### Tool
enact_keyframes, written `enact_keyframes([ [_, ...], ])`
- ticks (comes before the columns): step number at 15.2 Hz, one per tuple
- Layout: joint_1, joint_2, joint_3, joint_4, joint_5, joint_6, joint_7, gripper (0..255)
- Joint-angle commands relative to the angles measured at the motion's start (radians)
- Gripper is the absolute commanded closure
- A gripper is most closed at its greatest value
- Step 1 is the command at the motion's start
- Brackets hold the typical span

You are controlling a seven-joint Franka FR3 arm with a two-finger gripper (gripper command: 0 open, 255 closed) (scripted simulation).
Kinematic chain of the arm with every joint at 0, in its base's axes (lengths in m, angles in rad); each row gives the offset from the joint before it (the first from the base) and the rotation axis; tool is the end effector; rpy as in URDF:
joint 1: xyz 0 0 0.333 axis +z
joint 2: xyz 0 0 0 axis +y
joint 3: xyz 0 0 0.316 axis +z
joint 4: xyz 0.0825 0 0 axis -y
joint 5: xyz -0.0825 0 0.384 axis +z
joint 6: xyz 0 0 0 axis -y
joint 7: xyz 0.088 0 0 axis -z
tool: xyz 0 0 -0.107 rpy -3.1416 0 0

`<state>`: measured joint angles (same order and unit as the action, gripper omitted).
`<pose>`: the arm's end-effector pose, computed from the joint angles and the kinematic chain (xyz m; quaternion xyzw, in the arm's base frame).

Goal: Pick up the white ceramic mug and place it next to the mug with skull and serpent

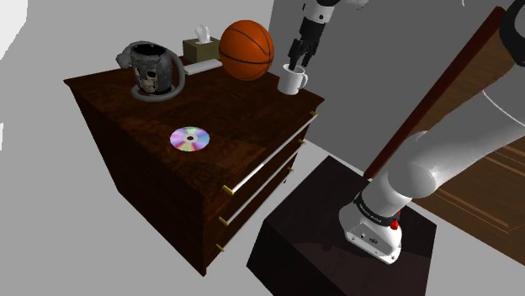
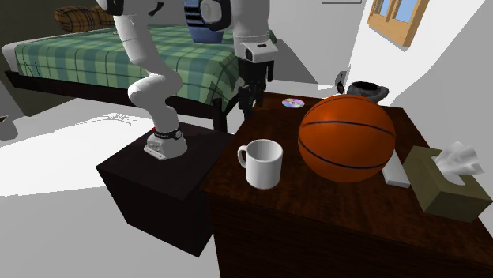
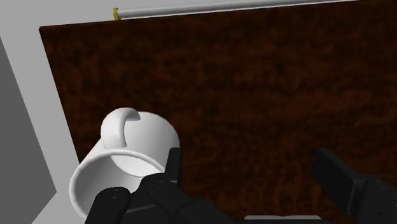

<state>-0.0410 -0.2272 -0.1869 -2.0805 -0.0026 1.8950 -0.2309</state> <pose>0.4800 -0.1175 0.5263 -0.9996 -0.0038 -0.0229 0.0149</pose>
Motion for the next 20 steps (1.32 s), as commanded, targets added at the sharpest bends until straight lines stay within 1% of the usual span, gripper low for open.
enact_keyframes([
  [1,-0.005,0.075,-0.014,0.049,0.0,0.019,-0.026,0],
  [6,-0.024,0.272,-0.043,0.219,0.015,0.03,-0.09,0],
  [7,-0.025,0.278,-0.043,0.224,0.015,0.03,-0.092,0],
  [14,-0.027,0.302,-0.043,0.15,0.022,0.127,-0.097,0],
  [20,-0.027,0.302,-0.043,0.15,0.022,0.127,-0.097,0],
])
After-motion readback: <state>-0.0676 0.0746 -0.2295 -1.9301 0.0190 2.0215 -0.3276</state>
